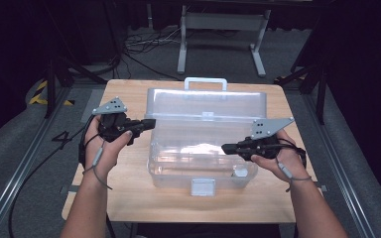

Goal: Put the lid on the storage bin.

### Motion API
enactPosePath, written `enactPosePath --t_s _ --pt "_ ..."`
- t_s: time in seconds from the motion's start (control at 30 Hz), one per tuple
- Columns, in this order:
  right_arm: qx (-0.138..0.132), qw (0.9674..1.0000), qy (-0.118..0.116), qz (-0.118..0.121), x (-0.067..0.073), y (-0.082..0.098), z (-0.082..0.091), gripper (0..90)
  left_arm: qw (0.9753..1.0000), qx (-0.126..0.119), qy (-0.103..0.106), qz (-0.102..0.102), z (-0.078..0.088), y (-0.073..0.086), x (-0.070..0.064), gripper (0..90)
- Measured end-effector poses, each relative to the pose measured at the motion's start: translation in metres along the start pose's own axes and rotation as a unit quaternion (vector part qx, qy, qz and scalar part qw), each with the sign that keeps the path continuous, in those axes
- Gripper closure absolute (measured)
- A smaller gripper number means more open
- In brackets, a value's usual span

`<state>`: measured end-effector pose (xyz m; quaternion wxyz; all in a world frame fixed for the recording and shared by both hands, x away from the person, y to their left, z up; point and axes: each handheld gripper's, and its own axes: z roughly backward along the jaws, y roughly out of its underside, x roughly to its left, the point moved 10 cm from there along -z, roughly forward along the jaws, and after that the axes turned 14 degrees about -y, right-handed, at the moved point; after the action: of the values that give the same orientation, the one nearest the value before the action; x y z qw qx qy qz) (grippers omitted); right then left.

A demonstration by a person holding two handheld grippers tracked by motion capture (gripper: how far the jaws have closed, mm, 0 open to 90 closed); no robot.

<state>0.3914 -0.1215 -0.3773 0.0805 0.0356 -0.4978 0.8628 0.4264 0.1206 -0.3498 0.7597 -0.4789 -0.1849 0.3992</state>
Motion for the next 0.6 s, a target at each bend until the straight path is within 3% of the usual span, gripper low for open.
enactPosePath --t_s 0.27,0.6 --pt "-0.018 0.9997 0.014 -0.01 -0.002 0.005 0.013 90.0 1.0 0.007 -0.002 -0.003 0.002 0.004 -0.001 89.3" --pt "-0.047 0.9971 0.053 -0.029 -0.011 0.013 0.039 90.0 0.9998 0.016 0.001 -0.013 0.004 0.007 -0.004 89.3"
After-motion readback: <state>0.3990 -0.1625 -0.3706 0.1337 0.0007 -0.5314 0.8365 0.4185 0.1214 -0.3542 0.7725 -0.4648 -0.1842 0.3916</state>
